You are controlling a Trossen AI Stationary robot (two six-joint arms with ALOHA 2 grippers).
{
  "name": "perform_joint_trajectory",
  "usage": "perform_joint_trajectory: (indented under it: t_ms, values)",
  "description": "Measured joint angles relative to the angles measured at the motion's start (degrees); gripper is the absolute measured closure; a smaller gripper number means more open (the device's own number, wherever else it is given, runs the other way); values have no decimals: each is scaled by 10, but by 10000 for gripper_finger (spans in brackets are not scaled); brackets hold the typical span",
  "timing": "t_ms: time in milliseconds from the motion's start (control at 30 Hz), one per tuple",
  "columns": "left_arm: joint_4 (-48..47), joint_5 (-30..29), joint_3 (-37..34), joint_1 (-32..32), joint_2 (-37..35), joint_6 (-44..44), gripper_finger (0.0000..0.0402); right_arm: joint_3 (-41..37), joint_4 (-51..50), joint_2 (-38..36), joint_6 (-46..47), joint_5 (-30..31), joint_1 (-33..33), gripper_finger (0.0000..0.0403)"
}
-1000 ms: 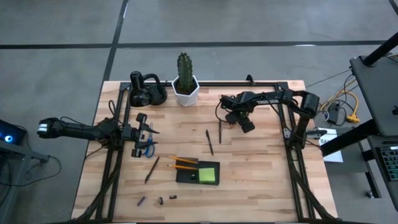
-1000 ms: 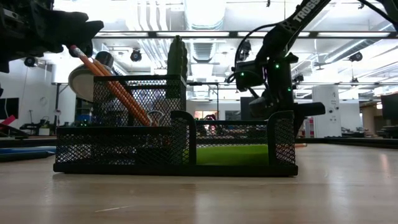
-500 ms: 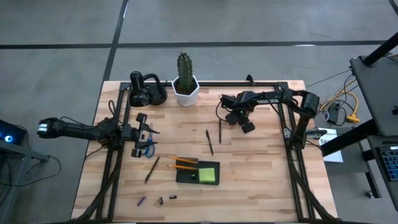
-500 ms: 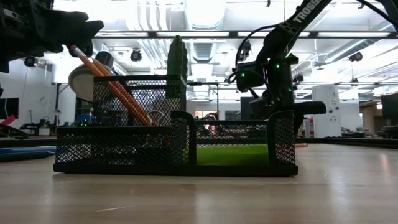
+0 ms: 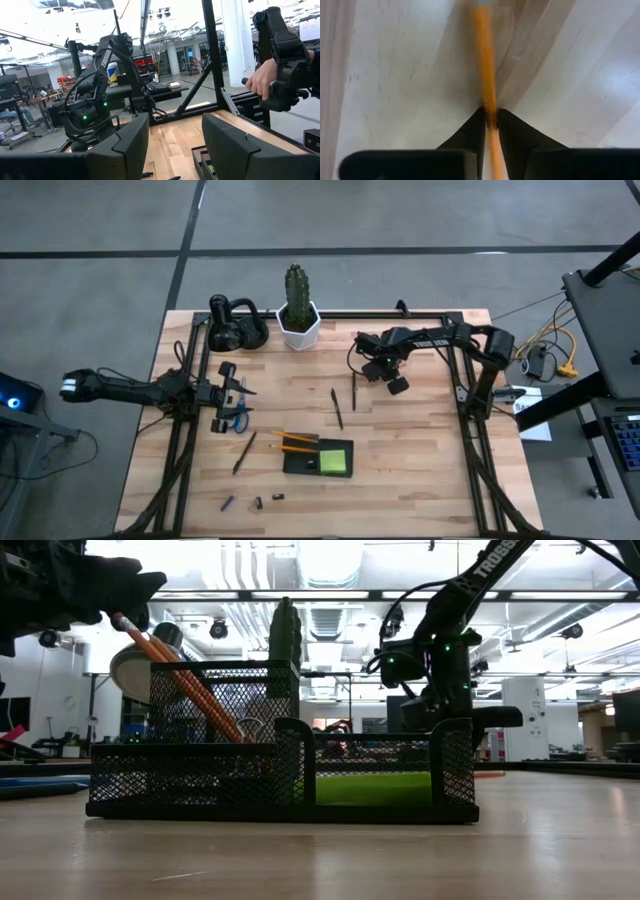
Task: Pick and place office supplies into organizer
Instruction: Put the yellow pencil into the desk organizer
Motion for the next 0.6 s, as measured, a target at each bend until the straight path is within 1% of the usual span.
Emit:
perform_joint_trajectory:
  t_ms: [133, 300, 500, 600]
  values:
    - [0, 0, 0, 0, 0, 0, 232, -7, 6, -2, -3, 0, 0, 387]
    - [3, 0, 0, 0, 0, 0, 232, -9, 7, -2, 16, 2, 0, 388]
    - [28, 0, 0, 0, 0, 0, 232, 13, 8, 1, 106, 2, 0, 389]
    - [30, 0, 0, 0, 0, 0, 232, 22, 8, 1, 122, 1, 1, 389]
